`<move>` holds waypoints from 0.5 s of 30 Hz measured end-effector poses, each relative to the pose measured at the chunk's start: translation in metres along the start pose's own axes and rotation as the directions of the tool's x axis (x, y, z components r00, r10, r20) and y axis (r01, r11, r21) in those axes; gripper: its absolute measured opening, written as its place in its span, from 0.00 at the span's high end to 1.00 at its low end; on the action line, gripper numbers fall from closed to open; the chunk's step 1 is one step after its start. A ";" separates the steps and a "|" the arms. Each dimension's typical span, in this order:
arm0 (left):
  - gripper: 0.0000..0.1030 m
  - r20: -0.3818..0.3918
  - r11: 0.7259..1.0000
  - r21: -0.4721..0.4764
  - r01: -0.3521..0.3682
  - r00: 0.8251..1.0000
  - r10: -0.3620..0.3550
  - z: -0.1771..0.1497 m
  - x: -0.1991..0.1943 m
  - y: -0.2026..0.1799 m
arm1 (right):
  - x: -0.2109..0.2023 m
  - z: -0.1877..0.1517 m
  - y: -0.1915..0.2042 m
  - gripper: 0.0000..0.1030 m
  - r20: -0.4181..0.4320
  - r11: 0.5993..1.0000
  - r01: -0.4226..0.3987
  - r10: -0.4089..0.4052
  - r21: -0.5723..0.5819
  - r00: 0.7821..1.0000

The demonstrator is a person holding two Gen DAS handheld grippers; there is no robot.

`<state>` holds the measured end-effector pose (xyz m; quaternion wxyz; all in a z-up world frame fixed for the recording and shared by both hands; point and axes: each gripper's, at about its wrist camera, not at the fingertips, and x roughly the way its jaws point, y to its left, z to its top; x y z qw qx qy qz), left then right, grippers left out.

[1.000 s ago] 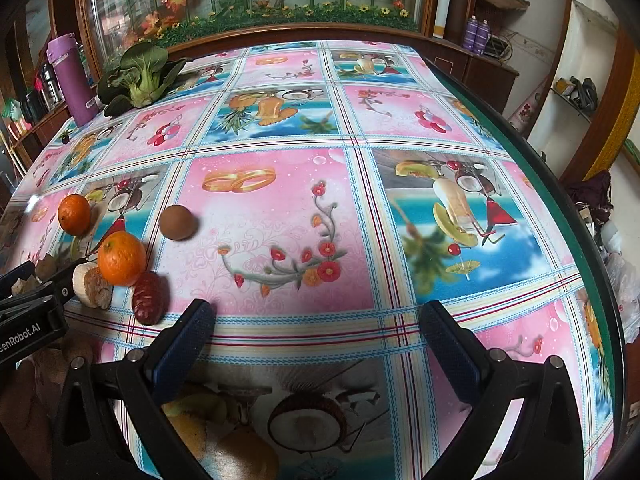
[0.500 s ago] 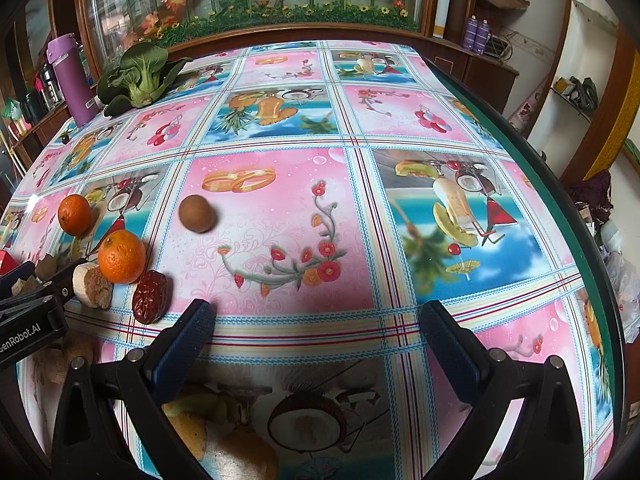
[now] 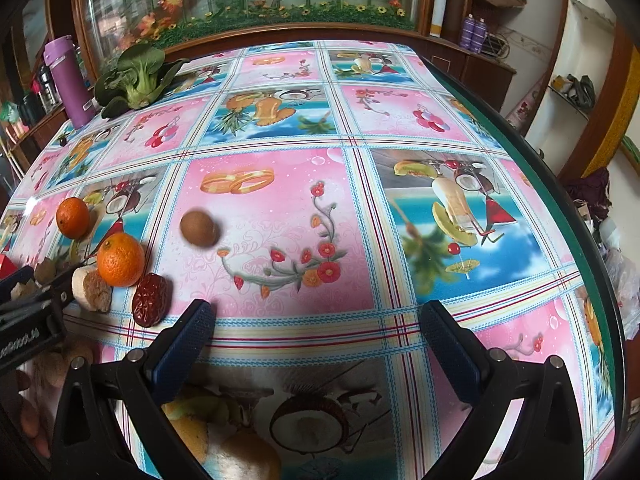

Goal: Organize fruits
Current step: 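Move both grippers toward the two oranges on the tablecloth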

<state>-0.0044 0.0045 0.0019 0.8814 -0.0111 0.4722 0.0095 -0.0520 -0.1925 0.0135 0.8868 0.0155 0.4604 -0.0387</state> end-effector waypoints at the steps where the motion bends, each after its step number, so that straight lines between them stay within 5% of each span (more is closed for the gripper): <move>1: 0.00 0.013 0.999 -0.018 -0.027 1.000 0.027 -0.002 -0.005 0.003 | -0.001 0.000 0.000 0.01 -0.011 1.000 -0.013 0.013 -0.003 1.000; 10: 0.00 0.265 0.992 -0.046 -0.119 0.956 0.127 -0.027 -0.100 0.023 | -0.076 -0.003 0.008 0.01 0.196 0.987 -0.160 0.155 0.009 0.968; 15: 0.00 0.311 0.992 -0.037 -0.124 0.942 0.130 -0.030 -0.130 0.029 | -0.102 -0.001 0.025 0.01 0.226 0.981 -0.192 0.194 -0.030 0.955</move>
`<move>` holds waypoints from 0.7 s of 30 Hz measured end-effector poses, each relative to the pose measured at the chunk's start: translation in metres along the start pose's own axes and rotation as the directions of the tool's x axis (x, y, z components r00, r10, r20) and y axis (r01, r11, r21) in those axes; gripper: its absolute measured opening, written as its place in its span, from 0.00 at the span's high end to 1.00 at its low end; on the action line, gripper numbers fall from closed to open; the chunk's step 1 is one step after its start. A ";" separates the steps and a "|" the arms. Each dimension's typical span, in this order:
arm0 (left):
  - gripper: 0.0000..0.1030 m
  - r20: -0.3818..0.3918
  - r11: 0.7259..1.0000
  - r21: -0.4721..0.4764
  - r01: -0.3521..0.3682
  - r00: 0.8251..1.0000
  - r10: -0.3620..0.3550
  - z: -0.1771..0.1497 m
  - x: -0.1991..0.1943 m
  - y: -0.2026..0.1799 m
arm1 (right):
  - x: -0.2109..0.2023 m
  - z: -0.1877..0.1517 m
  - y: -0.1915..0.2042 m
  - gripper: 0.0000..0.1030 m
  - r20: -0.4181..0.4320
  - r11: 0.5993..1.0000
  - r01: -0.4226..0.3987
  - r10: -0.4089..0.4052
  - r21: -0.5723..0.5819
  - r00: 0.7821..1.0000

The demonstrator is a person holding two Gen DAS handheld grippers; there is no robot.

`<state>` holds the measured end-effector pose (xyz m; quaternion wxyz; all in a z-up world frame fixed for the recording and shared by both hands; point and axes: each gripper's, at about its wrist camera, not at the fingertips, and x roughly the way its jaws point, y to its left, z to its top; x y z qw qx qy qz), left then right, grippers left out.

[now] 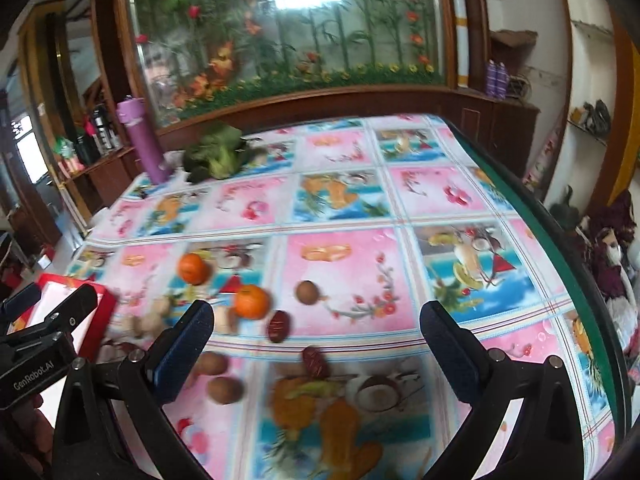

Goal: Organize fruits
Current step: 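Move both grippers toward the two oranges on the tablecloth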

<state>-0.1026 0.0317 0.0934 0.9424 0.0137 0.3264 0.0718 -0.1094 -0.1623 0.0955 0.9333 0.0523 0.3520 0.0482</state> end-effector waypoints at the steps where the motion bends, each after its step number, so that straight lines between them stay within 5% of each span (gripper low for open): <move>1: 0.00 0.007 1.000 0.001 0.001 1.000 -0.001 0.000 -0.006 0.002 | -0.001 0.001 0.003 0.01 0.003 1.000 -0.003 0.003 -0.004 1.000; 14: 0.00 0.055 1.000 -0.021 0.003 0.999 -0.002 0.006 -0.028 0.019 | -0.016 0.009 0.032 0.01 0.039 0.998 -0.020 0.022 -0.066 0.999; 21: 0.00 -0.020 1.000 -0.020 0.013 1.000 -0.014 0.010 -0.001 0.028 | -0.002 0.008 0.032 0.01 0.024 0.995 -0.017 0.020 -0.094 1.000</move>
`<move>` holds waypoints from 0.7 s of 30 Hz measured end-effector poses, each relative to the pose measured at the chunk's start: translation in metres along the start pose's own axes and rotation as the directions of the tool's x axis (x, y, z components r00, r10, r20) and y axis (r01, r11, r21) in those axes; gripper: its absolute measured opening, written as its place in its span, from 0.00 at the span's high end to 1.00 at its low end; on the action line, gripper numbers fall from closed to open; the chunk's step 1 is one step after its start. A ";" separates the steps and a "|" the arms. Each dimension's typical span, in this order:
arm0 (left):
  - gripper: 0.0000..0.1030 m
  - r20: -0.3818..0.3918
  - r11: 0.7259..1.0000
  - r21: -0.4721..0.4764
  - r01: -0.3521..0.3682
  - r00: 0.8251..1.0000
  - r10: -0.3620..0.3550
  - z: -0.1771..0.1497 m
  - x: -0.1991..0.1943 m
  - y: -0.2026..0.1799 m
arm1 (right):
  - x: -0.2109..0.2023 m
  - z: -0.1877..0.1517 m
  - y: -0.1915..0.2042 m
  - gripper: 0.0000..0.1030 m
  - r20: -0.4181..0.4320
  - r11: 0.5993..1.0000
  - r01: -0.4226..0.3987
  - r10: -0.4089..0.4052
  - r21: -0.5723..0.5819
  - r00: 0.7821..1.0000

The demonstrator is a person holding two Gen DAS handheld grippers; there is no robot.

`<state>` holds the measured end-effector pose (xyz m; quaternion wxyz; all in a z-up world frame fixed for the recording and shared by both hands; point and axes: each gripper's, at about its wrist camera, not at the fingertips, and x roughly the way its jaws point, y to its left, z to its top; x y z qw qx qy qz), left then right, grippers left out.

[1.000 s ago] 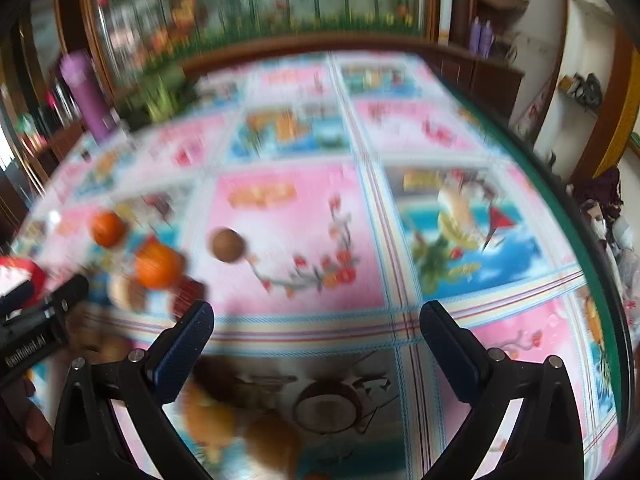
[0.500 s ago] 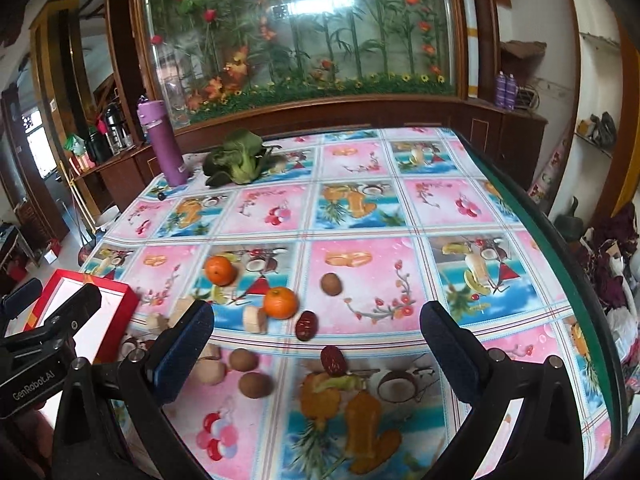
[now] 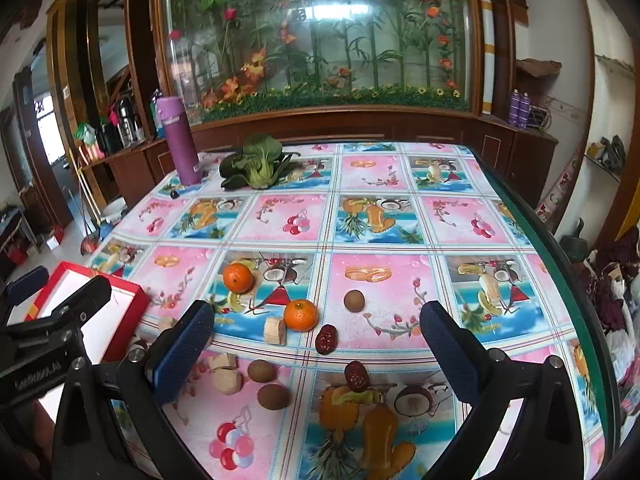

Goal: Organize fruits
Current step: 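Move both grippers toward the two oranges on the tablecloth, then grasp an orange with the left gripper while the right gripper grasps another orange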

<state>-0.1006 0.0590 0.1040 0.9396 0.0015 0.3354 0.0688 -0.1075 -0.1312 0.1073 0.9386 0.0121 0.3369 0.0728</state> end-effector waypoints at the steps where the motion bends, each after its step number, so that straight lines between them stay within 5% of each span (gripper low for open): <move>1: 0.00 -0.017 1.000 0.001 -0.008 1.000 0.008 0.001 0.007 0.004 | 0.005 -0.001 -0.001 0.01 -0.011 1.000 -0.002 0.002 -0.008 1.000; 9: 0.00 -0.101 0.995 0.053 -0.079 0.991 0.084 0.013 0.052 0.024 | 0.041 -0.003 -0.005 0.02 -0.086 0.999 -0.034 0.031 -0.030 0.996; 13: 0.00 -0.144 0.997 0.075 -0.002 0.989 0.012 0.022 0.070 0.012 | 0.060 -0.002 0.003 0.15 -0.136 0.998 -0.048 0.041 -0.047 0.990; 15: 0.00 -0.157 0.994 0.109 0.021 0.988 -0.003 0.027 0.082 -0.002 | 0.070 -0.003 0.004 0.32 -0.165 0.997 -0.066 0.059 -0.035 0.985; 21: 0.00 -0.231 0.986 0.143 0.091 0.971 -0.056 0.035 0.122 -0.037 | 0.091 -0.010 0.002 0.38 -0.212 0.997 -0.068 0.074 0.038 0.974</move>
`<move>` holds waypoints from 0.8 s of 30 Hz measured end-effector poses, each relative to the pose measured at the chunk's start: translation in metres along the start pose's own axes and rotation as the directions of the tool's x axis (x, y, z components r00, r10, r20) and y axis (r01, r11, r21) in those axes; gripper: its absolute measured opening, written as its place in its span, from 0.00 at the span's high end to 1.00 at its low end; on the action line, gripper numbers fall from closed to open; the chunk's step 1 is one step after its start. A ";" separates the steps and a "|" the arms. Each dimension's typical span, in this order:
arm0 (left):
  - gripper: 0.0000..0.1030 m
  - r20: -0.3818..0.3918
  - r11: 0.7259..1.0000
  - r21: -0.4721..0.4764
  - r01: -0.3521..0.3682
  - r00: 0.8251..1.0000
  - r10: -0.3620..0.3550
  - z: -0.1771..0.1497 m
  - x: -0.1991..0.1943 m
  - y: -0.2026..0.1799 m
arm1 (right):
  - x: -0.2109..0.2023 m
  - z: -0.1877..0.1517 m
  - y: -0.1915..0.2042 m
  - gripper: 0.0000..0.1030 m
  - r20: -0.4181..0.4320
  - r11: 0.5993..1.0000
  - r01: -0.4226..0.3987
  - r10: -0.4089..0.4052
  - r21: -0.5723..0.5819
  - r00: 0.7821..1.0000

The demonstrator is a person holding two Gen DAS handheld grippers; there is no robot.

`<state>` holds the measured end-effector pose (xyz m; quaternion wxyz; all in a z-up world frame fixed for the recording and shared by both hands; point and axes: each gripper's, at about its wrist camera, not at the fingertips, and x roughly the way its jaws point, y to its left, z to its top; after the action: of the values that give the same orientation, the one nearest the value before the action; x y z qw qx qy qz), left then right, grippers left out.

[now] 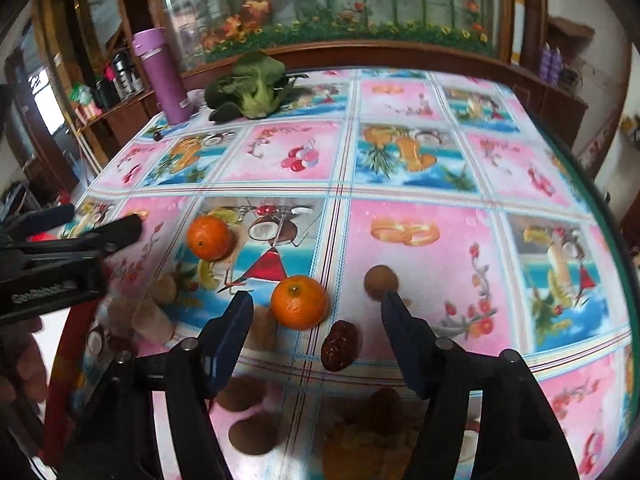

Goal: Organize fruits
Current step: 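Grasp an orange with the left gripper while the right gripper grasps another orange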

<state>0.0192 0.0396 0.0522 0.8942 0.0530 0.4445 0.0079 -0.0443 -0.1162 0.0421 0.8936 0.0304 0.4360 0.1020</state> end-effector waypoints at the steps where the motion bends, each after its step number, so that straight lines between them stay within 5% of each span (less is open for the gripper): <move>1: 0.00 -0.018 1.000 0.007 0.008 1.000 -0.008 0.003 0.008 -0.005 | 0.000 0.000 0.001 0.38 0.009 1.000 -0.001 0.001 0.002 1.000; 11: 0.01 -0.067 0.988 0.039 0.151 0.987 -0.148 0.003 0.031 -0.034 | 0.009 0.002 0.000 0.40 0.022 0.998 0.062 -0.062 0.005 0.998; 13: 0.08 -0.077 0.980 0.033 0.195 0.978 -0.192 0.003 0.032 -0.035 | 0.009 0.001 -0.001 0.41 0.010 0.998 0.056 -0.056 0.008 0.998; 18: 0.27 -0.114 0.957 0.039 0.288 0.953 -0.282 0.001 0.033 -0.040 | 0.007 0.001 -0.001 0.65 -0.040 0.999 -0.028 0.029 0.030 0.999; 24: 0.48 -0.119 0.935 0.054 0.351 0.932 -0.343 0.000 0.032 -0.047 | 0.008 0.001 0.002 0.70 -0.057 0.997 -0.064 0.065 0.032 0.996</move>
<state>0.0373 -0.0057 0.0218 0.8536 0.0066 0.4945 -0.1638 -0.0386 -0.1128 0.0372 0.8763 0.0551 0.4620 0.1250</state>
